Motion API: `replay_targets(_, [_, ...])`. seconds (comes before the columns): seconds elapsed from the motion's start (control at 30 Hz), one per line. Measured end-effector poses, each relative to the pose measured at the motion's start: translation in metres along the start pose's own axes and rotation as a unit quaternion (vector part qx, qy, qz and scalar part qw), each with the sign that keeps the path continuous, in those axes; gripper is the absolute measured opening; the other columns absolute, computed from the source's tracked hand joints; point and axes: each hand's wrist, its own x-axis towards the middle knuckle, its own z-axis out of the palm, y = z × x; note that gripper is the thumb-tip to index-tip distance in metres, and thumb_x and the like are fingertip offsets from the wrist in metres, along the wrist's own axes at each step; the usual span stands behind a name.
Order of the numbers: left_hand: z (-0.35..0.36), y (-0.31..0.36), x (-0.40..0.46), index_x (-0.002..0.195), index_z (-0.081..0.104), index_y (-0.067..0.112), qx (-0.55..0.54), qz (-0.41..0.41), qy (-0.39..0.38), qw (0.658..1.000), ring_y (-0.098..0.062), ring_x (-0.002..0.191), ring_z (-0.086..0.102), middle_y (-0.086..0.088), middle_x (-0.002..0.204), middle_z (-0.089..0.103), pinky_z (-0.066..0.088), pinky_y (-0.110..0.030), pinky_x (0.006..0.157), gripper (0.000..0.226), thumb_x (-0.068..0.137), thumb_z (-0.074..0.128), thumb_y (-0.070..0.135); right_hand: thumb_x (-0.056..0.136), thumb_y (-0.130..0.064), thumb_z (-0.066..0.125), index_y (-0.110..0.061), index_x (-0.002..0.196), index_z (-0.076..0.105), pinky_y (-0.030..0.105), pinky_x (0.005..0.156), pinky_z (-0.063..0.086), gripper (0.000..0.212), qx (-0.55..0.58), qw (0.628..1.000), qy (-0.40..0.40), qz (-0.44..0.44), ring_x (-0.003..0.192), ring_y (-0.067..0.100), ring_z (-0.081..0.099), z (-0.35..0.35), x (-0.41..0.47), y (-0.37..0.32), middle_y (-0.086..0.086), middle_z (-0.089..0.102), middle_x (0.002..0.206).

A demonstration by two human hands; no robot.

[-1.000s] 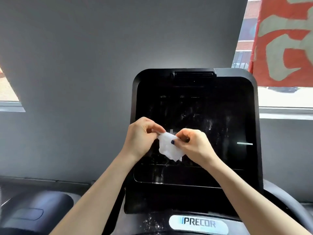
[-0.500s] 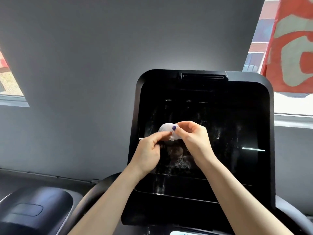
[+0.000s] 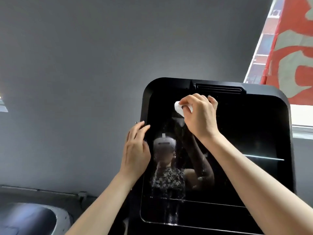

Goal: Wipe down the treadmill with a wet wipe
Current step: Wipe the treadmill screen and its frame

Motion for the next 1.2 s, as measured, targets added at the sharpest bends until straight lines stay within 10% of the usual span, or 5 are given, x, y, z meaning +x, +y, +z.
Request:
replay_targets(0.1, [0.017,-0.019,0.006,0.149,0.043,0.007,0.013,0.032,-0.008,0.999,-0.021,0.150,0.028,-0.008,0.159,0.035,0.025,-0.038,0.123,0.059,0.092,0.045,-0.011,0.085,0.000,0.070,-0.012,0.087,0.076,0.062,0.110,0.028,0.014,-0.040,0.996,-0.014,-0.082,0.089,0.026,0.067,0.028,0.017,0.001,0.001,0.069,0.092])
replay_targets(0.33, [0.041,-0.044,0.005,0.160,0.018,0.012,-0.013,0.072,-0.012,0.997,-0.011,0.156,0.010,0.002,0.167,0.014,0.011,-0.031,0.126,0.056,0.105,0.027,0.017,0.084,0.003,0.071,-0.009,0.096,0.071,0.055,0.110,0.034,0.017,-0.078,0.977,-0.001,-0.196,0.087,0.023,0.065,0.074,0.018,0.013,0.004,0.064,0.096])
replay_targets(0.6, [0.052,-0.052,0.002,0.157,0.024,0.002,-0.019,0.093,0.008,0.995,-0.019,0.156,0.015,-0.009,0.167,0.021,0.023,-0.046,0.123,0.056,0.103,0.030,0.013,0.093,-0.008,0.067,-0.011,0.106,0.077,0.059,0.116,0.030,0.017,-0.092,0.955,0.003,-0.282,0.122,0.022,0.062,0.084,-0.006,0.038,0.003,0.068,0.128])
replay_targets(1.2, [0.053,-0.055,0.001,0.157,0.025,0.002,-0.008,0.105,0.013,0.994,-0.021,0.156,0.016,-0.011,0.166,0.023,0.029,-0.053,0.121,0.057,0.102,0.033,0.009,0.092,-0.002,0.067,-0.006,0.117,0.074,0.060,0.120,0.021,0.026,-0.063,0.950,-0.004,-0.306,0.122,0.022,0.064,0.092,0.018,0.038,0.009,0.071,0.123])
